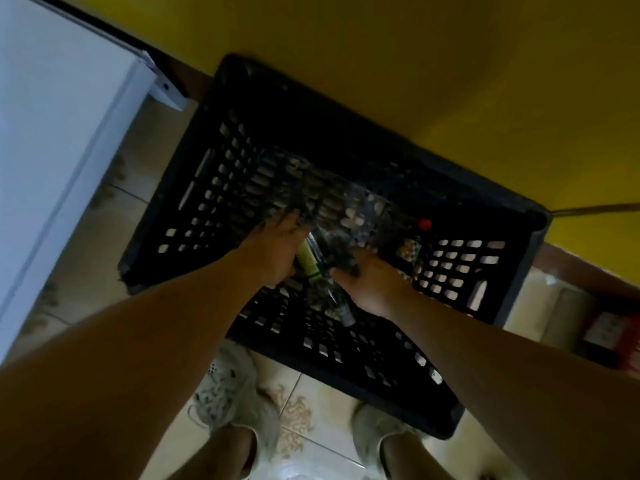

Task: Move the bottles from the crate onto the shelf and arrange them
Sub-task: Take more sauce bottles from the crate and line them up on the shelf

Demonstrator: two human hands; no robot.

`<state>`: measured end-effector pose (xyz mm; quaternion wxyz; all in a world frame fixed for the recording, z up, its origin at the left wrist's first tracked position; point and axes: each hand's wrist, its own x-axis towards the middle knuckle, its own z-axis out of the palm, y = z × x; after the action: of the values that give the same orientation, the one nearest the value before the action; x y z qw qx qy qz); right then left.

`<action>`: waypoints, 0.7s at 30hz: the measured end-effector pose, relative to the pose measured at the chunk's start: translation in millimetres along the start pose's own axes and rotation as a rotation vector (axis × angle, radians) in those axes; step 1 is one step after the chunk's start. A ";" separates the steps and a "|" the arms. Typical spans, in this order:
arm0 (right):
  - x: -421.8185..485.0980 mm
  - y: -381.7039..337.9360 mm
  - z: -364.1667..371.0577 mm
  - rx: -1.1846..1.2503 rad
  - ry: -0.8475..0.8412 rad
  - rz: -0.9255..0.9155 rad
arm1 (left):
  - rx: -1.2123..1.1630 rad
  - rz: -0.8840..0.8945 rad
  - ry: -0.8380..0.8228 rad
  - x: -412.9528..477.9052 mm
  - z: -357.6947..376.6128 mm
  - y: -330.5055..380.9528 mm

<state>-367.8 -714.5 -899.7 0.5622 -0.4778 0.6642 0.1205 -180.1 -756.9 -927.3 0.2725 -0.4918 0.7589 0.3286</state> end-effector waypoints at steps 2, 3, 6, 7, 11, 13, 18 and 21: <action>23.0 8.9 11.7 0.051 -0.037 0.018 | 0.046 0.022 -0.015 18.3 12.7 -6.3; 32.6 11.6 17.1 0.070 -0.055 0.026 | 0.070 0.038 -0.020 25.7 16.6 -9.1; 60.2 22.3 36.1 0.119 -0.062 0.030 | 0.127 0.110 -0.001 43.3 24.0 -16.9; 65.8 24.4 41.3 0.134 -0.052 0.032 | 0.134 0.135 0.012 47.4 24.5 -17.6; 78.2 29.6 52.9 0.127 0.018 0.034 | 0.153 0.157 0.055 64.0 27.6 -13.3; 77.9 31.0 51.5 0.124 0.035 0.011 | 0.117 0.137 0.053 66.4 25.6 -12.5; 47.0 24.5 37.1 0.157 0.033 -0.031 | 0.039 0.114 -0.018 38.1 12.5 -14.6; 10.2 4.5 16.8 0.087 0.035 -0.076 | -0.074 0.079 0.042 -1.9 -3.8 -14.4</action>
<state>-359.7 -705.6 -915.9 0.5748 -0.4799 0.6600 0.0619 -166.4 -763.1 -926.8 0.2251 -0.4779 0.7706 0.3565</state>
